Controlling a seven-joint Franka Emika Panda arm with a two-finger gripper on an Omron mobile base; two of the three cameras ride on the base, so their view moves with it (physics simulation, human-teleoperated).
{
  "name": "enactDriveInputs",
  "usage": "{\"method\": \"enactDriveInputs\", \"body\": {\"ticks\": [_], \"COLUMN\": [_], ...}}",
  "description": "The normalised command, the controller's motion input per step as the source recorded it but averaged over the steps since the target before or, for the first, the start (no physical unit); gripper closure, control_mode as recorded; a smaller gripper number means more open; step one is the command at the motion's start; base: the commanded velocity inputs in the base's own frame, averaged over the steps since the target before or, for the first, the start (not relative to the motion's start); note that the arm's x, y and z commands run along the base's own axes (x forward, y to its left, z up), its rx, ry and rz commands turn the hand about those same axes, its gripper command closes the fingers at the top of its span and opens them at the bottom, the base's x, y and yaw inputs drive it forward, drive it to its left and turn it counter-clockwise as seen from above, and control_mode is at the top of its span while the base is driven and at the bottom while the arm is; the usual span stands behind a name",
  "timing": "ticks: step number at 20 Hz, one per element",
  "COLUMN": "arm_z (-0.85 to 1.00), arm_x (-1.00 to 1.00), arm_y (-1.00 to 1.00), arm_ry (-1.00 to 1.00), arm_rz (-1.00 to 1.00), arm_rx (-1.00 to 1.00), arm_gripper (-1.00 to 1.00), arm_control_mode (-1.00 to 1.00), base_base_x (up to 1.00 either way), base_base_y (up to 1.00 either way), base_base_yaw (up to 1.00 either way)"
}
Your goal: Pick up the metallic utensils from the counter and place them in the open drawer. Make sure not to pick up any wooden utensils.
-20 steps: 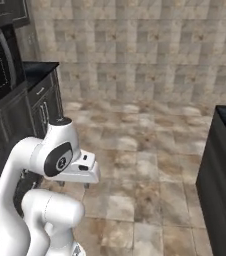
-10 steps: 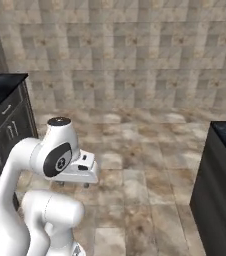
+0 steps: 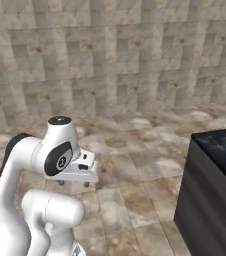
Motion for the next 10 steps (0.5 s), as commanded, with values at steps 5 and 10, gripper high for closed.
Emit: {"method": "enactDriveInputs", "body": {"ticks": [5,10], "arm_z": [0.0,0.0], "arm_x": [0.0,0.0], "arm_y": [0.0,0.0], "arm_ry": [0.0,0.0], "arm_rz": [0.0,0.0], "arm_rx": [0.0,0.0], "arm_gripper": [-1.0,-1.0], "arm_control_mode": [1.0,1.0], "base_base_x": [0.94,0.66], "base_base_y": [0.45,0.58], "base_base_yaw": [-0.61,-0.76]}}
